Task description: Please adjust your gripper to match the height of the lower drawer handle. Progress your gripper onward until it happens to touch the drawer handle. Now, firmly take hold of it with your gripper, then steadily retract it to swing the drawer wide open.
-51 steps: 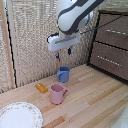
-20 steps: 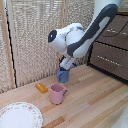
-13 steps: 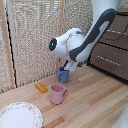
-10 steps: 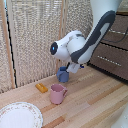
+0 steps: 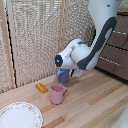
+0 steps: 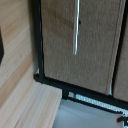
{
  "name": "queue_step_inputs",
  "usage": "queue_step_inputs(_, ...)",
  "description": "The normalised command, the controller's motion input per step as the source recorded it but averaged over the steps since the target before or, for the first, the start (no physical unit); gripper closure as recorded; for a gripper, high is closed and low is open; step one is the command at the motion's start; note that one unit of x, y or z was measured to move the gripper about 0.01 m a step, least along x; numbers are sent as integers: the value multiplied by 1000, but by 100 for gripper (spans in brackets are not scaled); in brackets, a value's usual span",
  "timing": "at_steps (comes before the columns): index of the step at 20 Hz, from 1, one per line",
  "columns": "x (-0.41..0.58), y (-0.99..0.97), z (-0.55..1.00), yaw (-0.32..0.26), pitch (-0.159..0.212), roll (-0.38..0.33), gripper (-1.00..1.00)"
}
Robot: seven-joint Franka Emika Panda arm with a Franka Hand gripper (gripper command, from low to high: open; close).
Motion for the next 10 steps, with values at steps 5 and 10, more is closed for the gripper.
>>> queue_step_inputs(5, -66, -750, -47, 160, 8, 9, -100)
queue_step_inputs(10, -128, -710, 157, 141, -51, -46, -100)
